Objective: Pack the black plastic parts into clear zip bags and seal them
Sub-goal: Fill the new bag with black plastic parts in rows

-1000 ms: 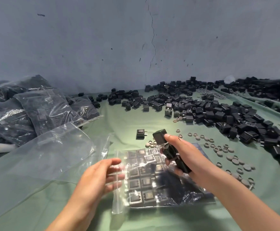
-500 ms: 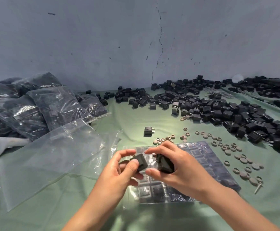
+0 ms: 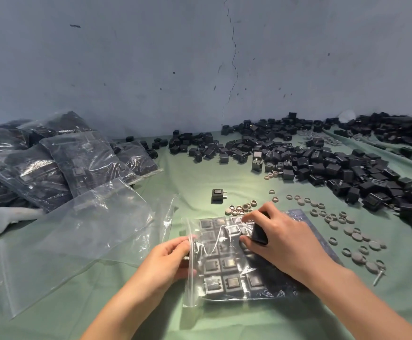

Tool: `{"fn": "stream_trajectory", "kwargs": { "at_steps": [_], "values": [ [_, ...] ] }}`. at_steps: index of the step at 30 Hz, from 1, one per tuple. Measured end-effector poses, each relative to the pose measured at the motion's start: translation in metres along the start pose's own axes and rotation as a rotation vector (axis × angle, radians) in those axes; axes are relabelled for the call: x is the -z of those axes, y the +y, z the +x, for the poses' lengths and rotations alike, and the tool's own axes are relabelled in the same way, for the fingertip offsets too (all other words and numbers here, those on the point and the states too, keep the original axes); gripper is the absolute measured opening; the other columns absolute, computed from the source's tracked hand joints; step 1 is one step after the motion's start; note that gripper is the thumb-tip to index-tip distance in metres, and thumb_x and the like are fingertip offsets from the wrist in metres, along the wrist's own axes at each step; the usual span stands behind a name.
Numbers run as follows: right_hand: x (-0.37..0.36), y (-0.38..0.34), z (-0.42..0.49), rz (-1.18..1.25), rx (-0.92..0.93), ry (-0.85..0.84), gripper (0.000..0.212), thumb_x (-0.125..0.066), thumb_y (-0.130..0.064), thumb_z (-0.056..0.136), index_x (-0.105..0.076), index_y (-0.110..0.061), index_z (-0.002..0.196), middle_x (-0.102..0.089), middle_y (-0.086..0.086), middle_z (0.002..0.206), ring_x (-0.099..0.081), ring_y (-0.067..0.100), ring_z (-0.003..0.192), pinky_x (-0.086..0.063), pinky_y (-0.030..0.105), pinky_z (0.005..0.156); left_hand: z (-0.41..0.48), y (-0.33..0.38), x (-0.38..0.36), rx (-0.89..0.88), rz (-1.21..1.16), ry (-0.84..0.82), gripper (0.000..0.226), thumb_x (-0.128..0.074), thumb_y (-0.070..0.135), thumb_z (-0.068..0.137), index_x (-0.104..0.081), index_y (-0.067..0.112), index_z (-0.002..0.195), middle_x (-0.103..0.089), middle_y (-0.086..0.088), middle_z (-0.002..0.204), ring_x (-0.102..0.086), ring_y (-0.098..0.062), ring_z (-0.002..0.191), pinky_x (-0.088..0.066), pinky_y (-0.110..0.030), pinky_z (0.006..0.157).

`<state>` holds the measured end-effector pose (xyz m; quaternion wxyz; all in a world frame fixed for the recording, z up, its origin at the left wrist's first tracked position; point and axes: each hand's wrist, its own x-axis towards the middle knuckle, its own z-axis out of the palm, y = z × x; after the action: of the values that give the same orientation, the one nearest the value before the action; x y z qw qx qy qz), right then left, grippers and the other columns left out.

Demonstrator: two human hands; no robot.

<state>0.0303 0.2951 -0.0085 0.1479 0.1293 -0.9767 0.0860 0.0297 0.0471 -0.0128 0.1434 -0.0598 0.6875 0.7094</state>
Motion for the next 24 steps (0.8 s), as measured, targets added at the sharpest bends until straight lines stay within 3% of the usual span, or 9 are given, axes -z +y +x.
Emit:
{"fn": "stream_trajectory", "kwargs": {
  "at_steps": [3,6,9,12,15,18,21,24],
  "values": [
    [-0.004,0.0,0.001,-0.015,-0.003,-0.021,0.054,-0.043,-0.071,0.088,-0.052,-0.037,0.129,-0.05,-0.012,0.122,-0.063,0.009,0.089,-0.053,0.02,0.065,0.004,-0.002,-0.003,-0.046,0.034,-0.007,0.018,-0.057,0.015,0.097,-0.073,0.013,0.106,-0.075,-0.008,0.093,-0.067,-0.015,0.074,-0.057,-0.026,0.063],
    [-0.004,0.001,0.0,0.009,-0.007,-0.021,0.054,-0.043,-0.071,0.087,-0.054,-0.035,0.127,-0.05,-0.012,0.12,-0.063,0.01,0.086,-0.056,0.023,0.065,0.009,-0.005,-0.008,-0.136,0.138,0.125,0.012,-0.063,0.019,0.094,-0.071,0.014,0.1,-0.077,-0.005,0.093,-0.069,-0.016,0.082,-0.055,-0.034,0.081],
    [-0.004,0.001,-0.001,0.022,-0.006,-0.017,0.053,-0.045,-0.069,0.087,-0.055,-0.034,0.125,-0.052,-0.01,0.118,-0.064,0.011,0.084,-0.057,0.025,0.064,0.008,-0.008,-0.016,-0.127,0.135,0.182,0.019,-0.06,0.024,0.096,-0.074,0.014,0.089,-0.076,-0.002,0.078,-0.07,-0.013,0.071,-0.054,-0.032,0.069],
    [-0.004,-0.001,-0.001,0.025,-0.007,-0.015,0.051,-0.046,-0.067,0.087,-0.056,-0.033,0.124,-0.052,-0.01,0.115,-0.063,0.011,0.082,-0.056,0.024,0.062,0.001,-0.01,-0.021,-0.063,-0.015,0.227,0.03,-0.05,0.018,0.101,-0.075,0.013,0.085,-0.075,-0.001,0.071,-0.073,-0.012,0.068,-0.056,-0.024,0.057],
    [-0.004,-0.002,-0.001,0.019,-0.011,-0.019,0.052,-0.043,-0.067,0.087,-0.056,-0.034,0.124,-0.052,-0.011,0.115,-0.062,0.009,0.083,-0.051,0.021,0.059,-0.005,-0.012,-0.018,-0.053,-0.107,0.275,0.023,-0.051,0.019,0.101,-0.071,0.009,0.095,-0.073,0.004,0.068,-0.072,-0.016,0.072,-0.055,-0.027,0.063],
    [-0.004,-0.002,-0.002,0.023,-0.008,-0.01,0.049,-0.045,-0.066,0.087,-0.057,-0.034,0.121,-0.052,-0.012,0.114,-0.059,0.007,0.081,-0.044,0.018,0.057,-0.01,-0.009,-0.016,-0.003,-0.137,0.183,0.017,-0.054,0.016,0.099,-0.066,0.004,0.1,-0.075,-0.008,0.073,-0.073,-0.024,0.072,-0.059,-0.036,0.065],
    [-0.005,-0.003,-0.003,0.017,0.006,-0.009,0.047,-0.048,-0.065,0.087,-0.058,-0.033,0.119,-0.054,-0.012,0.112,-0.051,0.004,0.076,-0.04,0.016,0.054,-0.015,-0.004,-0.018,0.045,-0.251,0.086,0.012,-0.055,0.006,0.096,-0.061,-0.004,0.097,-0.074,-0.019,0.079,-0.074,-0.029,0.075,-0.06,-0.03,0.058],
    [-0.005,-0.004,-0.004,0.033,0.013,0.004,0.043,-0.053,-0.062,0.086,-0.06,-0.032,0.116,-0.055,-0.012,0.109,-0.048,0.004,0.072,-0.036,0.015,0.051,-0.017,-0.001,-0.016,0.097,-0.433,0.011,0.014,-0.057,0.001,0.093,-0.06,-0.01,0.101,-0.073,-0.026,0.087,-0.074,-0.034,0.089,-0.061,-0.03,0.062]
  ]
}}
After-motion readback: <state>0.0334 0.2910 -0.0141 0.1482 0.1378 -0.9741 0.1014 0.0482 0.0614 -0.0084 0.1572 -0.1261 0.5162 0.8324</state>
